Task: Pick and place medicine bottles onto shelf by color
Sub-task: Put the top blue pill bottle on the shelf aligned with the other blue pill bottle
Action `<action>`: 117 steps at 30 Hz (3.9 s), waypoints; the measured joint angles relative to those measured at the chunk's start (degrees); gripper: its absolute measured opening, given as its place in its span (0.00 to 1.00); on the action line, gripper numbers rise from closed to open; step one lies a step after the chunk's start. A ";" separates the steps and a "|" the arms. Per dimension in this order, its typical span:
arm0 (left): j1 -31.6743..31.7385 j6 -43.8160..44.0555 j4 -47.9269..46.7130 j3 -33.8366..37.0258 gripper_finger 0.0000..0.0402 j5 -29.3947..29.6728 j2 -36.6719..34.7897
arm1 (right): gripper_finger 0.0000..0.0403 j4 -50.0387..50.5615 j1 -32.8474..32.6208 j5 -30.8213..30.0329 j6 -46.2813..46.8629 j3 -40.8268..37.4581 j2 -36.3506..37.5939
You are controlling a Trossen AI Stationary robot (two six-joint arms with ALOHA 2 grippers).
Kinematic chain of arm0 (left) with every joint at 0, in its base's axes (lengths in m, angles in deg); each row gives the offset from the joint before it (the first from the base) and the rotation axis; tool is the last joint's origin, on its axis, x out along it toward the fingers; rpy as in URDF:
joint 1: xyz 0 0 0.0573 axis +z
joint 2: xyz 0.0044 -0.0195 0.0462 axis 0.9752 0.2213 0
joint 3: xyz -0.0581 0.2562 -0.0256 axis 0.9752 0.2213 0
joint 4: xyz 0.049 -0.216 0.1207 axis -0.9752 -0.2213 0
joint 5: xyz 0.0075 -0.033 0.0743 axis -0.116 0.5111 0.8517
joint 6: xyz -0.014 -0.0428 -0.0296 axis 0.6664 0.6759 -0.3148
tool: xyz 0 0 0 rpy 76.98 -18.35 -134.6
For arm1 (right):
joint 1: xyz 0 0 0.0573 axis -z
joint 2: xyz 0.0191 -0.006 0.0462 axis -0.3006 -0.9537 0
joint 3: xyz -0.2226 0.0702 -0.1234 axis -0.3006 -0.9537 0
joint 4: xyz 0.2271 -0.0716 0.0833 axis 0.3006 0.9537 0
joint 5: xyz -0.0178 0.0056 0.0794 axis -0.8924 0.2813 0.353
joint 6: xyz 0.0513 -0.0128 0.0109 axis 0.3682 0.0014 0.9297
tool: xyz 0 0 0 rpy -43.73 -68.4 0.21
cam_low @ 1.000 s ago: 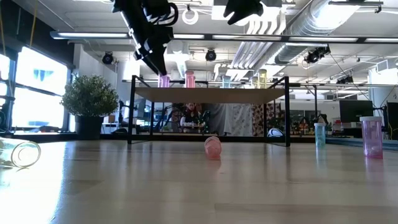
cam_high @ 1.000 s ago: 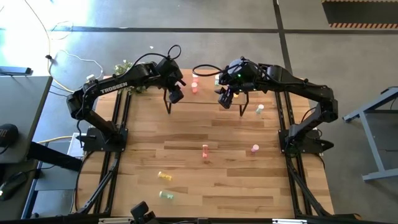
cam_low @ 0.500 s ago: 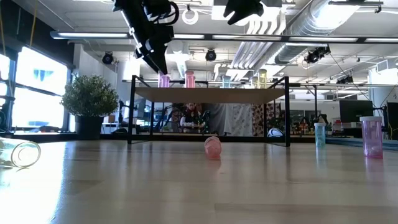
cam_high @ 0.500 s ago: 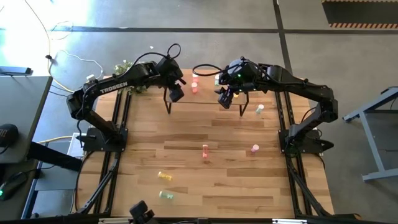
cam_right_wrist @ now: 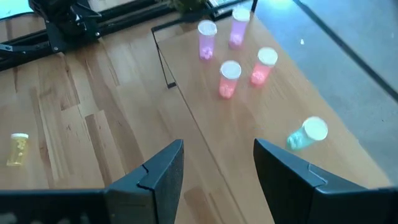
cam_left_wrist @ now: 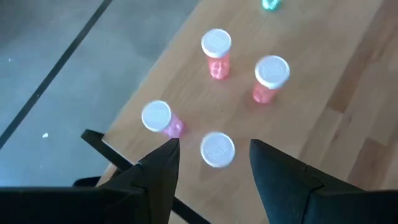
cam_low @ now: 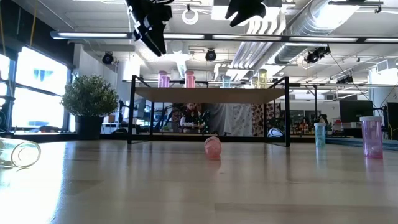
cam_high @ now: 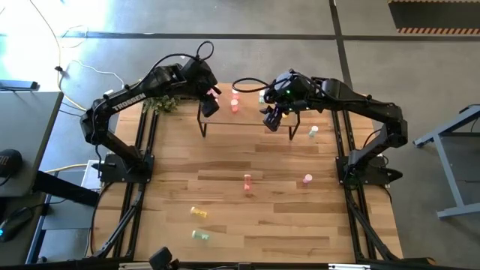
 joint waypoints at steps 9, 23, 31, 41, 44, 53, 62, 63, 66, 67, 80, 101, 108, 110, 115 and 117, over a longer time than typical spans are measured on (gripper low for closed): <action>-8.04 6.49 -3.81 0.61 0.46 -1.97 -4.88 | 0.46 4.21 -1.49 -0.60 0.23 0.00 0.06; -19.96 19.54 7.38 15.85 0.46 1.37 -14.88 | 0.46 11.84 -4.27 -11.12 7.41 -12.96 8.71; -23.21 23.47 17.68 24.84 0.46 2.11 -19.08 | 0.46 7.40 1.69 -11.06 16.35 -26.66 21.61; -26.45 23.95 25.60 31.78 0.46 6.56 -22.15 | 0.46 7.99 14.67 -9.87 22.50 -31.10 28.96; -26.98 23.61 27.48 33.56 0.46 7.65 -22.90 | 0.46 8.76 19.54 -7.33 22.35 -31.10 28.79; -25.61 18.60 35.44 39.33 0.46 7.35 -26.45 | 0.46 13.26 32.74 -0.34 21.11 -31.10 27.43; -22.45 13.60 35.30 39.41 0.46 6.91 -28.76 | 0.46 12.36 42.37 7.18 24.70 -37.07 27.30; -22.13 13.02 35.29 39.41 0.46 6.55 -28.92 | 0.46 11.47 43.06 8.43 25.54 -38.70 27.30; -21.09 11.51 35.26 39.41 0.46 4.91 -29.24 | 0.46 8.05 44.14 12.44 28.57 -43.18 27.28; -20.67 11.22 35.25 39.41 0.46 4.41 -29.24 | 0.46 7.05 44.29 13.42 29.34 -44.39 27.28; -14.68 7.74 35.07 39.41 0.46 0.19 -29.24 | 0.46 1.43 44.24 15.35 32.85 -53.39 27.26; -10.35 6.72 34.78 39.41 0.46 -3.24 -29.24 | 0.46 -7.18 41.88 14.97 37.73 -57.33 18.01; -10.03 6.46 34.78 39.41 0.46 -3.26 -29.24 | 0.46 -8.26 41.88 14.05 37.86 -57.33 16.23; -10.03 6.41 34.79 39.41 0.46 -3.27 -29.24 | 0.46 -8.22 41.86 14.03 37.76 -57.33 15.38; -10.03 6.37 34.78 39.39 0.46 -3.26 -29.22 | 0.46 -8.34 41.86 14.03 37.67 -57.33 13.67; -10.03 6.37 34.79 39.39 0.46 -3.26 -29.22 | 0.46 -8.57 41.87 14.03 37.69 -57.33 13.29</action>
